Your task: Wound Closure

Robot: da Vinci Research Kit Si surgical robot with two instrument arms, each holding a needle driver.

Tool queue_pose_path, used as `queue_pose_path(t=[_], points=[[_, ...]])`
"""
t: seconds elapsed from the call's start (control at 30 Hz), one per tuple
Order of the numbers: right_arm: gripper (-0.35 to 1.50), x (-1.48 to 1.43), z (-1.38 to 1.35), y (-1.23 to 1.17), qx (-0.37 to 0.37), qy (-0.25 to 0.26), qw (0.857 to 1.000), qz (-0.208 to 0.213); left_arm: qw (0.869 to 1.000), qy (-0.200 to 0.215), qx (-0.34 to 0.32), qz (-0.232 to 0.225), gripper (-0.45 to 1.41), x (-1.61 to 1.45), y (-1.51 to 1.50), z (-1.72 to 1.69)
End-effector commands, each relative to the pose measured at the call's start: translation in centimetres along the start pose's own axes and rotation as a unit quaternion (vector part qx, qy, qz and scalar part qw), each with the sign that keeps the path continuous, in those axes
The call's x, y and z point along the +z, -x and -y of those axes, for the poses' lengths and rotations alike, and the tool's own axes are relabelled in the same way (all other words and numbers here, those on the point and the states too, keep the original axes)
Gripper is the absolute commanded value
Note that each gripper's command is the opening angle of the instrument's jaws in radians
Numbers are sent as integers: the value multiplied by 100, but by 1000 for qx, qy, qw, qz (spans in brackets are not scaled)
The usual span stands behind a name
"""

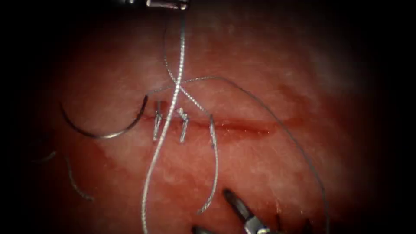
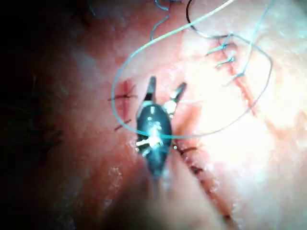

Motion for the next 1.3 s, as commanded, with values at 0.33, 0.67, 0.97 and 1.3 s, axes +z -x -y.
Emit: queue_pose_path(t=[0.33, 0.67, 0.97, 1.3], points=[[-8, 48, -58, -16, -8, -77, 997, 22, 996, 3, -30, -88, -45, 3, -40, -58], [-35, 141, -114, -16, -13, -131, 990, 52, 993, 26, -35, -113, -45, 23, -55, -112], [-35, 178, -120, -13, -15, -126, 991, 51, 992, 34, -27, -118, -45, 38, -60, -148], [-35, 177, -147, -10, 41, -89, 994, -44, 994, 17, -38, -102, -45, 42, -56, -178]])
